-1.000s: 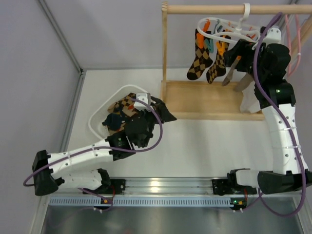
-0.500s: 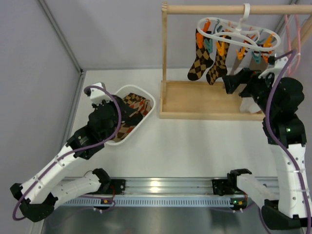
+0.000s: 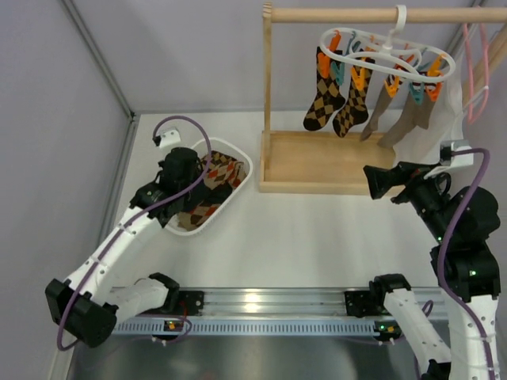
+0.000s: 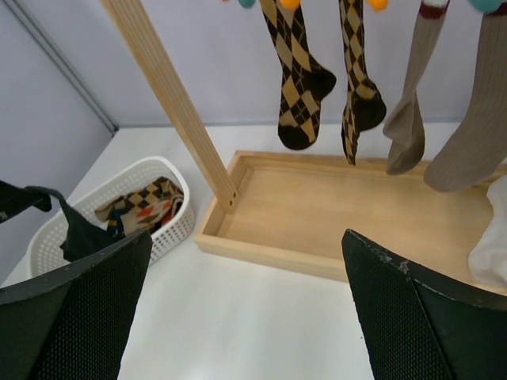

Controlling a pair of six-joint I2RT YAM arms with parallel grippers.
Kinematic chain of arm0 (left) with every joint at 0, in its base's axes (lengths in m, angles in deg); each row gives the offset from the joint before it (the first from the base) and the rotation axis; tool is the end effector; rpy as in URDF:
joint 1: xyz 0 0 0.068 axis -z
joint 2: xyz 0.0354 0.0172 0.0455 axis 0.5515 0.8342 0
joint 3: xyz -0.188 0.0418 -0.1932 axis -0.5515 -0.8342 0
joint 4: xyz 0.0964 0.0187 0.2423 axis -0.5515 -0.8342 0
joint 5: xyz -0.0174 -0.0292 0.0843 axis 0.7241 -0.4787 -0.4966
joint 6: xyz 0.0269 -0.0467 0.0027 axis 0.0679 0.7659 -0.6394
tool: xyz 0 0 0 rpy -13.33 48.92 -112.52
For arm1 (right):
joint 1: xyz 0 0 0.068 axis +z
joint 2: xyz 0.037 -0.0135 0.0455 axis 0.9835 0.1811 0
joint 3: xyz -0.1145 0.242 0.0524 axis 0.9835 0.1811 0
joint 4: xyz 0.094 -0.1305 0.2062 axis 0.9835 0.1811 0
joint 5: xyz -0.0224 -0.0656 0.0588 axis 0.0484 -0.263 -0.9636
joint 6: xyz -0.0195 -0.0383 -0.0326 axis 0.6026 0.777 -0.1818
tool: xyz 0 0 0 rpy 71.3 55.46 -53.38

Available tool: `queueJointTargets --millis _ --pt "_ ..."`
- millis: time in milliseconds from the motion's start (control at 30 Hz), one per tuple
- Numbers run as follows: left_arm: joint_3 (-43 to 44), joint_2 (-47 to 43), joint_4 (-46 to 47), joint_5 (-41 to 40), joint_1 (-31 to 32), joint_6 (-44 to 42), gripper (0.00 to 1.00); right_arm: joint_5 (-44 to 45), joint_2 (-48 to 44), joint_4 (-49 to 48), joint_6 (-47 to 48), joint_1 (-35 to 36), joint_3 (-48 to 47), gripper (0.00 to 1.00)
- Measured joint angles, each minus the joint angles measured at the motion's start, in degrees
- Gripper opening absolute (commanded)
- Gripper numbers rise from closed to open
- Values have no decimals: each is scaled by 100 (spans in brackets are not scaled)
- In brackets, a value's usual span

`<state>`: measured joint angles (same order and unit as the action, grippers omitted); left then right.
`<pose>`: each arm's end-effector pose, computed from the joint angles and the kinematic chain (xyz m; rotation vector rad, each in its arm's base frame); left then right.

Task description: Remove the socks clipped to the hanger

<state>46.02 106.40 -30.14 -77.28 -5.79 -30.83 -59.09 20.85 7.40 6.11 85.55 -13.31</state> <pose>0.2042 -0.0843 0.3473 -0.3979 1.9582 -0.0094 0.0756 0.0154 0.4409 -0.0348 1.5788 0.4565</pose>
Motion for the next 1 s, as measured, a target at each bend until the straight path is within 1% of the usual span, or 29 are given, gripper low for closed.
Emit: queueJointTargets --millis 167,267,300,333,367,400,433,500,633,733,833,1000 --pt "63 807 -50 498 -131 -26 0 -24 -4 68 -31 0 516 99" --pt "321 1316 -114 807 -179 -46 0 -39 -4 98 -87 0 715 100" --pt "448 1484 -125 876 -184 -48 2 -44 -4 105 -105 0 745 99" --pt "586 1644 -129 931 -186 -50 6 -42 -4 94 -116 0 763 100" --pt "693 1753 -120 970 -190 -55 26 -39 -4 103 -122 0 767 99" --pt "839 1897 -131 1012 -190 -103 53 -37 -4 98 -125 0 767 99" --pt "970 2013 -122 1069 -188 -131 73 -13 -11 101 -122 0 767 100" --pt "1143 2140 -94 1187 -190 -81 98 66 -48 120 -116 0 767 99" --pt "1163 2052 -96 1440 -188 17 98 474 -181 160 -55 0 767 99" --pt "1027 1692 -90 1650 -142 87 98 787 -225 219 7 0 791 99" --pt "691 964 -109 1862 7 138 98 942 -216 223 22 0 935 100" --pt "15 -577 -96 2277 365 90 98 1224 -177 50 -155 0 1399 100"
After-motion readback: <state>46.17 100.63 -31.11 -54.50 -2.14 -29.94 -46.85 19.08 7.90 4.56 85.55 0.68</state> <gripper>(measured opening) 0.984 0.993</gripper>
